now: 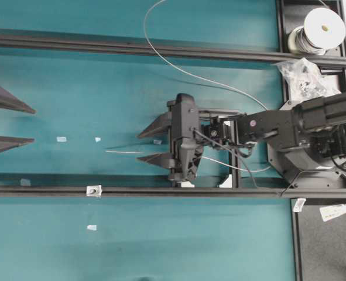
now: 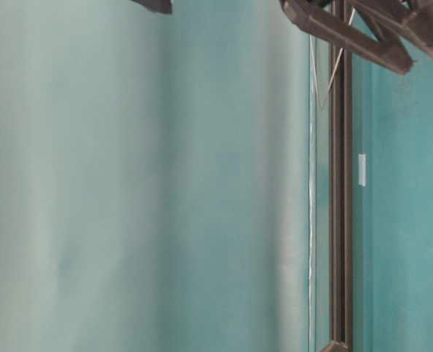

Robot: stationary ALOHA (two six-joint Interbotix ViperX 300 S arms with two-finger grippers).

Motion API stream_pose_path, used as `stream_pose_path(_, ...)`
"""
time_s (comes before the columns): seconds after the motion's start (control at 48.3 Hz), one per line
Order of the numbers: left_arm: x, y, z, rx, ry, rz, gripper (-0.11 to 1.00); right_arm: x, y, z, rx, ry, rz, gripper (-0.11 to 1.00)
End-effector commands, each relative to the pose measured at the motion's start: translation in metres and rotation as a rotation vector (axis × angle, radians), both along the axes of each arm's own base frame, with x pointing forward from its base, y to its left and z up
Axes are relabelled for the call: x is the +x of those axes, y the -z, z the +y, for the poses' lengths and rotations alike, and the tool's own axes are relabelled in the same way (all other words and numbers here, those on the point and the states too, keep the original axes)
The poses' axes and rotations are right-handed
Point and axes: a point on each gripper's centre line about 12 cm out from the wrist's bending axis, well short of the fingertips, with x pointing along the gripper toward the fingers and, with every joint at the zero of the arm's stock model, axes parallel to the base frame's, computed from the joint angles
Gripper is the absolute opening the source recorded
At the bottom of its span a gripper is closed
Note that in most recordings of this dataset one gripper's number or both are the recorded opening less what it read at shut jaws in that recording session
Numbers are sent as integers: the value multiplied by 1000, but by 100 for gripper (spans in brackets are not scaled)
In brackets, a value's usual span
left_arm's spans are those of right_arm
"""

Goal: Insert the wire through the hole in the metal fitting.
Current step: 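Lower the right gripper and pinch the grey wire near its tip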

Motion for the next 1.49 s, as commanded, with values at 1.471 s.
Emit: stream_pose_path(1.471, 2, -4, -1, -3, 0, -20, 91, 16, 11, 1, 18, 23, 35, 50)
